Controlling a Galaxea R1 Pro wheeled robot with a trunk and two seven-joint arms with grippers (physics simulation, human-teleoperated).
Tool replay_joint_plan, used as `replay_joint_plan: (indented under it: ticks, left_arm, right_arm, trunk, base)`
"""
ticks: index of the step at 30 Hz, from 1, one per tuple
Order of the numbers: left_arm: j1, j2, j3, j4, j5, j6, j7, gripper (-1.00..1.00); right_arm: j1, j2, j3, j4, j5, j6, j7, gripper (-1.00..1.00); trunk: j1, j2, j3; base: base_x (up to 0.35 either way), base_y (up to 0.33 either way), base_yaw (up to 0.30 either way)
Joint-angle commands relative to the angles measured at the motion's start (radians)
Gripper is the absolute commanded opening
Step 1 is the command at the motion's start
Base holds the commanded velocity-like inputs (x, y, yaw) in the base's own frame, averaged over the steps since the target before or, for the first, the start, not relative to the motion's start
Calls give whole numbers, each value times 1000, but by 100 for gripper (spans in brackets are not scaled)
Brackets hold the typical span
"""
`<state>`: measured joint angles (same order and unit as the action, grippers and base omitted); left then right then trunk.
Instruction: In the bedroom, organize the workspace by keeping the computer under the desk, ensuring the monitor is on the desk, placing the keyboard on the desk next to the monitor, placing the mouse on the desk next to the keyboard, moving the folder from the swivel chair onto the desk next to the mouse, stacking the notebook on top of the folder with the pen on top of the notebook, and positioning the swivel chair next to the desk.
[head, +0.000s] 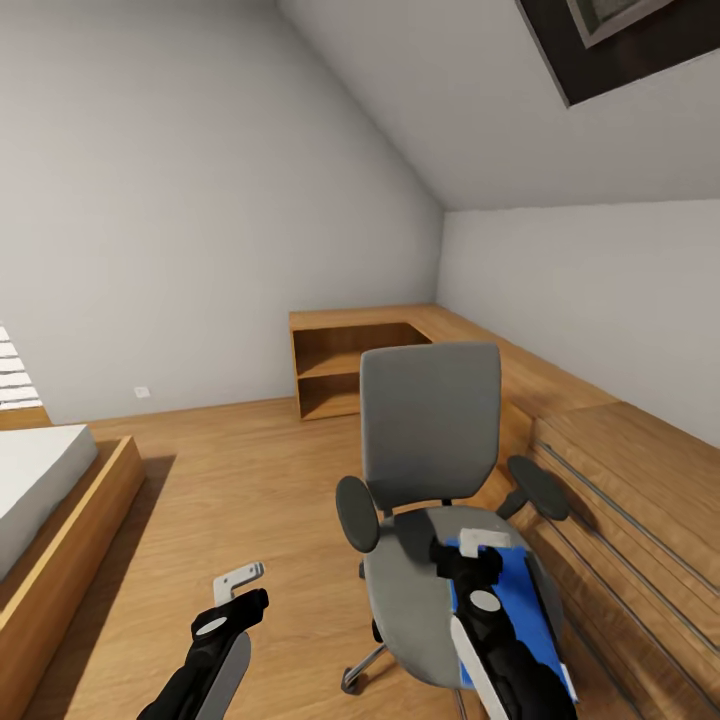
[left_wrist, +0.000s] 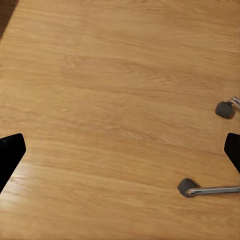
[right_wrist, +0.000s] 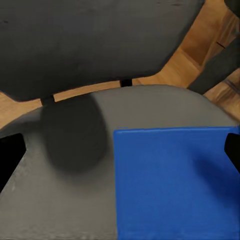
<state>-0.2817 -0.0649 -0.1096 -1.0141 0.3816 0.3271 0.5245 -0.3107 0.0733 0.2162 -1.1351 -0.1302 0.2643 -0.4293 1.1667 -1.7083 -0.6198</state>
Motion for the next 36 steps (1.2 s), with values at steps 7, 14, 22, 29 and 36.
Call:
replay_joint_plan:
  ticks: [7,14,22,29,36]
  left_arm:
    - [-1,0,-2,-1,9,1,8,100]
    - [-1,0,-2,-1,8,0,8,100]
    - [-1,0,-2,-1,8,0,8,100]
    - [-1,0,-2,-1,7,0,8,100]
    - [-1,0,-2,-2,6,0,7,100]
  right_arm:
    - [58,2,1,-120,-123,33,-6,100]
    - [62,-1,-92,-143,-185,33,-6,100]
    - [62,-10,-164,-143,-285,36,-3,100]
    - [62,-39,-194,-143,-375,39,-3,100]
    - [62,-55,-214,-143,-425,40,-3,100]
  trunk:
    - [0,0,-1]
    - [0,0,2]
    - [0,0,9]
    - [0,0,13]
    - [0,0,15]
  base:
    - [0,0,0]
    - [-151,108,-94]
    - [-273,209,-256]
    - [-273,210,-271]
    - [-272,213,-249]
